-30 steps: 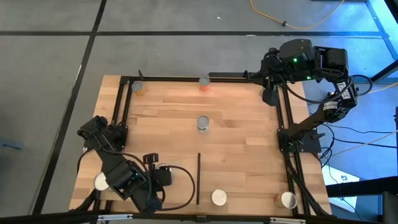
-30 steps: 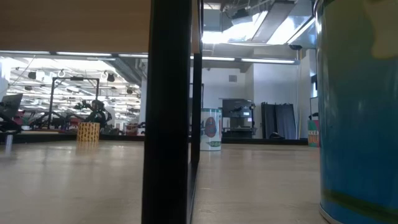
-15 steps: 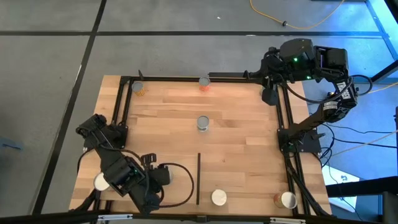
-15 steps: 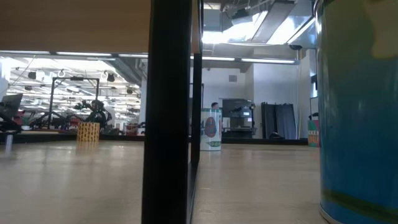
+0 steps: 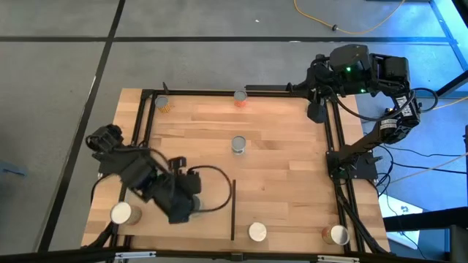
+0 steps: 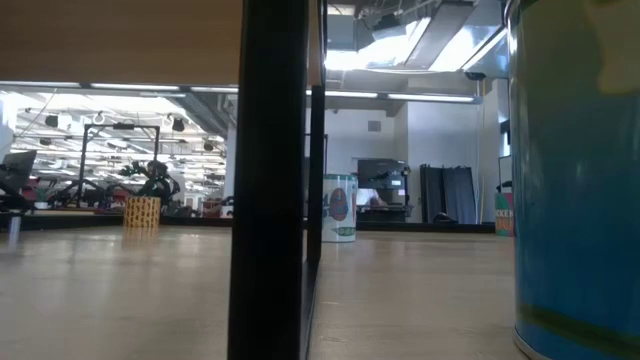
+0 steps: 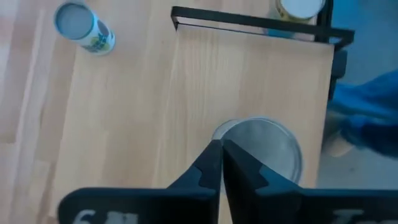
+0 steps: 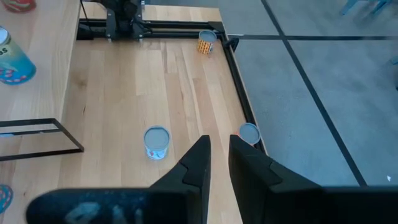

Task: Pick and place cans onto a shelf
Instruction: Put the top canned cherries on the shelf

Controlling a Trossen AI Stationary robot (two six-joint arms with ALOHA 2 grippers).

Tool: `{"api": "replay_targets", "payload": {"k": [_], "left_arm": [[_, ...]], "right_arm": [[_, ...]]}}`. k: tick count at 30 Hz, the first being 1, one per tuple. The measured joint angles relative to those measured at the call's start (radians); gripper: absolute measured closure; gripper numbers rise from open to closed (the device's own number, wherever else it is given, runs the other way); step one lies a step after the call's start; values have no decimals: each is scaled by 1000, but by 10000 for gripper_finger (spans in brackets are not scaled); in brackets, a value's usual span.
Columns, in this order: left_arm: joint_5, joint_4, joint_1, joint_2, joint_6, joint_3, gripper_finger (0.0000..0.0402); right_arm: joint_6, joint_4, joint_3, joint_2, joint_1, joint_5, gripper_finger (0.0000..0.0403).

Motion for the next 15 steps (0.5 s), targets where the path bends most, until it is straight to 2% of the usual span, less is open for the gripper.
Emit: {"api": "replay_targets", "payload": {"k": [6, 9, 15], "left_arm": [[117, 11, 108, -1, 173, 0, 401], [136, 14, 144, -1, 226, 0, 401], [241, 54, 201, 11, 280, 0, 401]], "right_arm": [[1, 6, 0, 0, 0, 0, 344], [6, 7, 0, 0, 0, 0, 344], [8, 6, 0, 0, 0, 0, 344]]}}
